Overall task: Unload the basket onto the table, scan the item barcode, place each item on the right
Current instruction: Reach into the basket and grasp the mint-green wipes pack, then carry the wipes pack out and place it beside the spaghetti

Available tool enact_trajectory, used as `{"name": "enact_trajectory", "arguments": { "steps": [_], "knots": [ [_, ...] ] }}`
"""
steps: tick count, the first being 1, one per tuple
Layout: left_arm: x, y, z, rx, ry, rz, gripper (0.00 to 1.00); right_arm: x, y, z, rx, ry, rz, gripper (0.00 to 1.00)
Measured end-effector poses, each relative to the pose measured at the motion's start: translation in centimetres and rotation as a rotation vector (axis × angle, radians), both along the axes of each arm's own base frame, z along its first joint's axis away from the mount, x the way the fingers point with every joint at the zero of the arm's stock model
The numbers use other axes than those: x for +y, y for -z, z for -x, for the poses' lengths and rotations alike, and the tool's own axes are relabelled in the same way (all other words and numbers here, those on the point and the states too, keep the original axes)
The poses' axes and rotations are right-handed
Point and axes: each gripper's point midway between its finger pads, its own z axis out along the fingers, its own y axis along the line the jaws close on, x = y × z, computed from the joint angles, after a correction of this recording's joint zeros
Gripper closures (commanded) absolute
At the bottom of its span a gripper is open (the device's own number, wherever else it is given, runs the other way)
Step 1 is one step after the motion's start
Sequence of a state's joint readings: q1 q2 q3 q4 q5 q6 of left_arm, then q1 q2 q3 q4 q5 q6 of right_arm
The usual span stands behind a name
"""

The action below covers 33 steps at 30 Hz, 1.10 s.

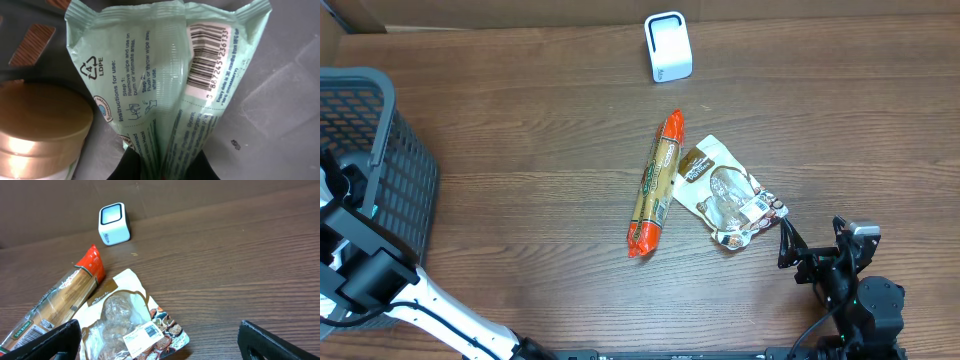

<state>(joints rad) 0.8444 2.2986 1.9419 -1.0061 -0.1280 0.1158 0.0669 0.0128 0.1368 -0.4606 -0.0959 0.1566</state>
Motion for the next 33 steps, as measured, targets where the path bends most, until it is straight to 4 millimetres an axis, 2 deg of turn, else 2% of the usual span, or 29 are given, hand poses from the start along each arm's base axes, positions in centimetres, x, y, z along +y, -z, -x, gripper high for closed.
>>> {"name": "enact_trajectory", "arguments": {
  "steps": [12, 16, 19, 22, 23, 24, 26, 27, 28, 30, 31, 32, 33],
  "knots": [
    [-2.0, -0.3, 1.1, 0.024, -0.033, 0.081, 0.96, 0.0, 0.0, 0.0, 0.0, 0.0, 0.0, 0.0],
    [-2.8, -2.2, 0.5, -0.035, -0.036, 0.084, 0.96, 0.0, 0.0, 0.0, 0.0, 0.0, 0.0, 0.0],
    [-2.6, -6.8, -0.9, -0.153, -0.021, 0.011, 0.96, 0.0, 0.0, 0.0, 0.0, 0.0, 0.0, 0.0],
    [-3.3, -14.3, -1.8, -0.304, 0.011, -0.095, 0.96, 0.0, 0.0, 0.0, 0.0, 0.0, 0.0, 0.0],
    [-4.1, -17.6, -1.8, -0.364, 0.024, -0.138, 0.96, 0.0, 0.0, 0.0, 0.0, 0.0, 0.0, 0.0],
    [-4.9, -20.0, -1.7, -0.406, 0.032, -0.166, 0.96, 0.0, 0.0, 0.0, 0.001, 0.0, -0.001, 0.0],
    [-7.6, -26.3, -0.7, -0.521, 0.053, -0.238, 0.96, 0.0, 0.0, 0.0, 0.0, 0.0, 0.0, 0.0],
    [-8.7, -28.2, -0.3, -0.556, 0.061, -0.258, 0.96, 0.0, 0.0, 0.0, 0.0, 0.0, 0.0, 0.0],
    [-10.2, -30.0, 0.3, -0.587, 0.069, -0.27, 0.96, 0.0, 0.0, 0.0, 0.0, 0.0, 0.0, 0.0],
    [-12.9, -32.1, 1.4, -0.626, 0.077, -0.271, 0.96, 0.0, 0.0, 0.0, 0.0, 0.0, 0.0, 0.0],
    [-14.6, -32.8, 1.9, -0.64, 0.082, -0.249, 0.96, 0.0, 0.0, 0.0, 0.0, 0.0, 0.0, 0.0],
    [-17.4, -33.3, 2.4, -0.663, 0.105, -0.196, 0.96, 0.0, 0.0, 0.0, 0.0, 0.0, 0.0, 0.0],
    [-19.1, -33.2, 2.1, -0.665, 0.135, -0.155, 0.96, 0.0, 0.0, 0.0, 0.0, 0.0, 0.0, 0.0]
  ]
}}
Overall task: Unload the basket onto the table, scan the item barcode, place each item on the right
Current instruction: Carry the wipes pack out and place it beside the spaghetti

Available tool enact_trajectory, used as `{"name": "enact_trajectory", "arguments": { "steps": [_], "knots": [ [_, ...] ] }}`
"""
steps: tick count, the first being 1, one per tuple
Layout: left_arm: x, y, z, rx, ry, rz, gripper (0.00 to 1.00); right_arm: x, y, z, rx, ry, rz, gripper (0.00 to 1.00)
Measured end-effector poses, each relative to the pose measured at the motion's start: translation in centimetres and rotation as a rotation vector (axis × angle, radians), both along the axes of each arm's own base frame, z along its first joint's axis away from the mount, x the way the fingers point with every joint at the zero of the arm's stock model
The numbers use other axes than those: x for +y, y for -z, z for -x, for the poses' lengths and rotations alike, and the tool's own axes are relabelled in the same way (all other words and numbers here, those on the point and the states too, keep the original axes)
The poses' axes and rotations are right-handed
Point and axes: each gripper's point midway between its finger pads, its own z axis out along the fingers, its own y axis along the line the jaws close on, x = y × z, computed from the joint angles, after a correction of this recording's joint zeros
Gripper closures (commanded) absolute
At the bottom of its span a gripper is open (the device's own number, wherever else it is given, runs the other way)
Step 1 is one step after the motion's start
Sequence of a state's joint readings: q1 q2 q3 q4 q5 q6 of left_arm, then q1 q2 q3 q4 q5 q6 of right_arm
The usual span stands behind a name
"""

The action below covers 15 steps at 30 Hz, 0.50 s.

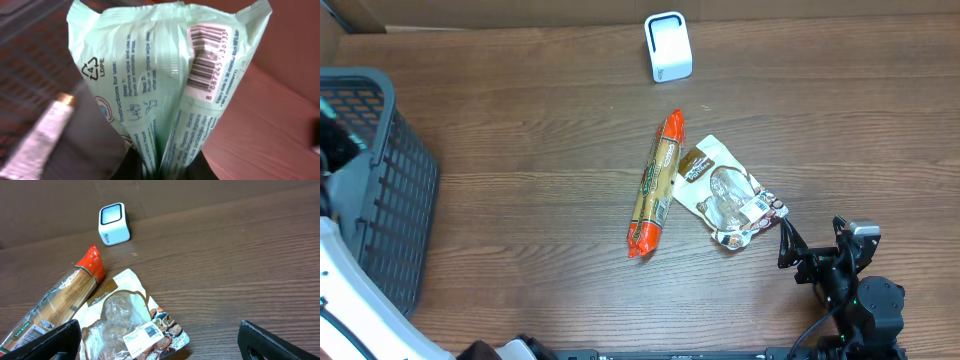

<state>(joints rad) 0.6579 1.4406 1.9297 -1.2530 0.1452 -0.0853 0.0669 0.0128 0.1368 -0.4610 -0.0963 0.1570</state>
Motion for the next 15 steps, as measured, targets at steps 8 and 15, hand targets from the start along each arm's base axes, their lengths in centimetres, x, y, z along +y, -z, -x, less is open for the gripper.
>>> {"name": "enact_trajectory", "arguments": {
  "steps": [8, 15],
  "knots": [
    [-14.7, 8.4, -4.0, 0.199, 0.437, 0.196, 0.96, 0.0, 0.0, 0.0, -0.002, 0.0, 0.0, 0.0],
    [-26.2, 21.2, -5.1, 0.346, 0.732, 0.226, 0.96, 0.0, 0.0, 0.0, -0.001, 0.0, 0.0, 0.0]
  ]
}}
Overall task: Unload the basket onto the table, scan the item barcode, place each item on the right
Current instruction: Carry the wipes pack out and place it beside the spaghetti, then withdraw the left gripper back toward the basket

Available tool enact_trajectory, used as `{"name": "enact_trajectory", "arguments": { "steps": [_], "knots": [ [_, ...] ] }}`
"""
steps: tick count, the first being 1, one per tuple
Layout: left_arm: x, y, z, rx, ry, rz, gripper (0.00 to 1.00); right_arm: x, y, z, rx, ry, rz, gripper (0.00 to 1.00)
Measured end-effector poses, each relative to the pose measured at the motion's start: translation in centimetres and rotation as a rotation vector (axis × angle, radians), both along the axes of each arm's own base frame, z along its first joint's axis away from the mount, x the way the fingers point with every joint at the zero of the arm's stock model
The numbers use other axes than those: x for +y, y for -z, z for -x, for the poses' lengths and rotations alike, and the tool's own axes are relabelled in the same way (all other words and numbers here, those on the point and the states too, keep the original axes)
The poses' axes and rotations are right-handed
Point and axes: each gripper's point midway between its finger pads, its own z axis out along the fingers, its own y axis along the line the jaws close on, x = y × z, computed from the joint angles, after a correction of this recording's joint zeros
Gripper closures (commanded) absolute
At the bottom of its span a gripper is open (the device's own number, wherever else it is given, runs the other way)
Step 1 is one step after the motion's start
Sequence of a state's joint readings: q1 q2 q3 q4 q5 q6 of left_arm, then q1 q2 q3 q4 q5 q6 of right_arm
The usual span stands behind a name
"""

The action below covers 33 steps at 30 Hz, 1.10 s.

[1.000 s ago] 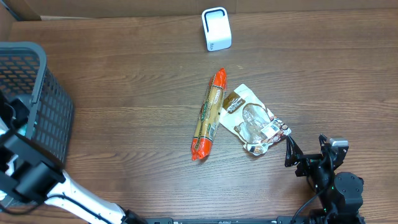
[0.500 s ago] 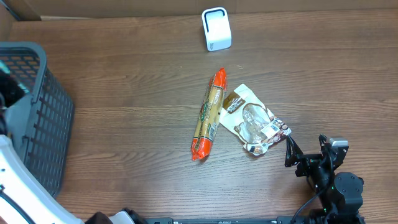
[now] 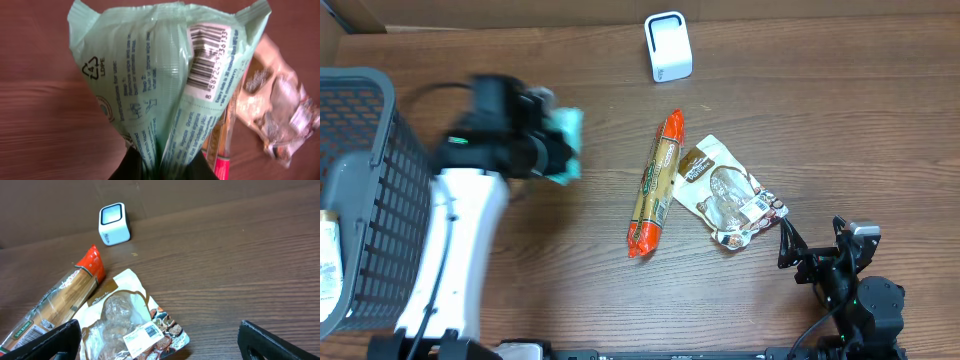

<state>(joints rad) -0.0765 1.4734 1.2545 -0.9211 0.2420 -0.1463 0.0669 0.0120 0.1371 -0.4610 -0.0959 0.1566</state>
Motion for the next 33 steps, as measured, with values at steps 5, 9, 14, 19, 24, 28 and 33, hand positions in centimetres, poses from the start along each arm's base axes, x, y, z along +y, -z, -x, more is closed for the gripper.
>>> {"name": "enact_trajectory", "arguments": {
  "steps": [5, 9, 14, 19, 24, 28, 33],
  "knots": [
    [-3.3, 6.9, 1.2, 0.047, 0.05, -0.035, 0.68, 0.0, 0.0, 0.0, 0.0, 0.0, 0.0, 0.0],
    [-5.2, 10.3, 1.2, 0.056, 0.092, -0.049, 0.0, 0.0, 0.0, 0.0, 0.0, 0.0, 0.0, 0.0],
    [-6.2, 12.4, 1.6, 0.099, 0.11, -0.061, 0.0, 0.0, 0.0, 0.0, 0.0, 0.0, 0.0, 0.0],
    [-5.5, 12.1, 1.7, 0.13, 0.087, -0.068, 0.0, 0.0, 0.0, 0.0, 0.0, 0.0, 0.0, 0.0],
    [-3.3, 4.9, -1.3, 0.066, 0.006, -0.073, 0.0, 0.0, 0.0, 0.0, 0.001, 0.0, 0.0, 0.0],
    [-1.1, -5.8, -5.0, -0.167, -0.05, -0.06, 0.0, 0.0, 0.0, 0.0, 0.001, 0.0, 0.0, 0.0],
    [3.5, -16.6, -4.4, -0.374, -0.11, -0.117, 0.01, 0.0, 0.0, 0.0, 0.001, 0.0, -0.001, 0.0]
  ]
}}
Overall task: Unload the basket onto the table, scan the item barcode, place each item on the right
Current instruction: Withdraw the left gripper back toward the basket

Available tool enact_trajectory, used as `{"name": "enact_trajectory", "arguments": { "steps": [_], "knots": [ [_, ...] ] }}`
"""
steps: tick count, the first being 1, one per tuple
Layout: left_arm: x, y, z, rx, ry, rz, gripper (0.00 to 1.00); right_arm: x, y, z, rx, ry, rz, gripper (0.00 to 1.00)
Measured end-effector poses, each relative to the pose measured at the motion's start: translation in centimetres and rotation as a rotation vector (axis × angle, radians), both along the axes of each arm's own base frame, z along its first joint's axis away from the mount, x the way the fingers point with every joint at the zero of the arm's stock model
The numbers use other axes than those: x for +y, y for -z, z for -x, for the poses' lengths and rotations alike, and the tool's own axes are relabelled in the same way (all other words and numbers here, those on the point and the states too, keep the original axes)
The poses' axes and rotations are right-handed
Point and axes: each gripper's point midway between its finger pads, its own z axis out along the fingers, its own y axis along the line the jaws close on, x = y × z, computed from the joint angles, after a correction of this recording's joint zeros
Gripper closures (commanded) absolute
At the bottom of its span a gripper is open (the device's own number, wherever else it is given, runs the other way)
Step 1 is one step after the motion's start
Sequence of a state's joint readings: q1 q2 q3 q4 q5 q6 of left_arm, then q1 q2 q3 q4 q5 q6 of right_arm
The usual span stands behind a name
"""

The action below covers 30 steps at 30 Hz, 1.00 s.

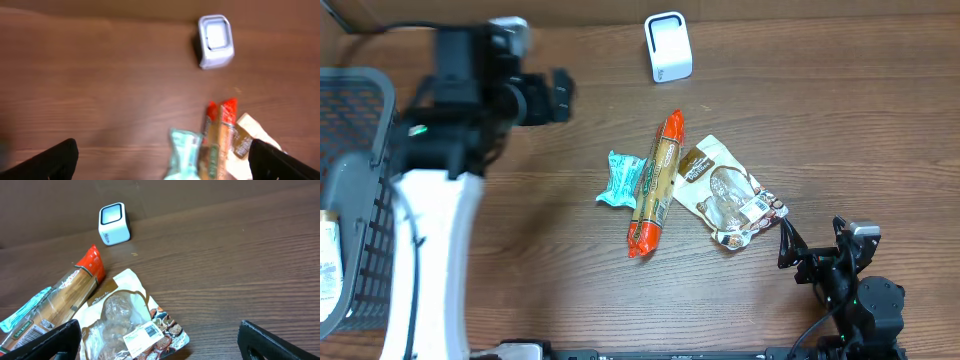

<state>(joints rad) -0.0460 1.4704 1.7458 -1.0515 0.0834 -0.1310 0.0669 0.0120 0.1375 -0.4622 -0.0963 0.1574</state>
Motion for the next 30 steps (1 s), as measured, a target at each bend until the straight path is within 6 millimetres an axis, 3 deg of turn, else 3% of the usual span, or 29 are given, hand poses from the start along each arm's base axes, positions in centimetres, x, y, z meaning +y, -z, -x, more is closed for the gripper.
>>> {"name": "enact_trajectory", "arguments": {
  "steps": [1, 4, 10, 13, 14, 17, 21, 25, 30],
  "knots": [
    [1.7, -1.3, 0.7, -0.015, -0.041, -0.025, 0.0, 0.0, 0.0, 0.0, 0.0, -0.001, 0.001, 0.0],
    [6.2, -2.6, 2.2, -0.014, -0.177, -0.082, 0.0, 0.0, 0.0, 0.0, 0.0, 0.0, 0.0, 0.0],
    [17.5, -2.5, 6.1, 0.033, -0.538, -0.137, 0.0, 0.0, 0.0, 0.0, -0.001, 0.0, 0.001, 0.0],
    [21.4, -2.7, 8.0, 0.03, -0.689, -0.127, 0.0, 0.0, 0.0, 0.0, 0.0, 0.0, 0.0, 0.0],
    [24.0, -3.1, 9.4, 0.011, -0.795, -0.112, 0.0, 0.0, 0.0, 0.0, 0.0, 0.0, 0.0, 0.0],
    [28.0, -3.9, 11.5, -0.04, -0.944, -0.108, 0.0, 0.0, 0.0, 0.0, 0.0, 0.0, 0.0, 0.0],
    [31.3, -4.0, 12.8, -0.055, -1.06, -0.131, 0.0, 0.0, 0.0, 0.0, 0.0, 0.0, 0.0, 0.0],
    [34.1, -0.9, 12.5, 0.061, -1.128, -0.185, 0.0, 0.0, 0.0, 0.0, 0.0, 0.0, 0.001, 0.0],
    [37.2, 6.6, 11.4, 0.3, -1.134, -0.238, 0.0, 0.0, 0.0, 0.0, 0.0, 0.0, 0.001, 0.0]
  ]
}}
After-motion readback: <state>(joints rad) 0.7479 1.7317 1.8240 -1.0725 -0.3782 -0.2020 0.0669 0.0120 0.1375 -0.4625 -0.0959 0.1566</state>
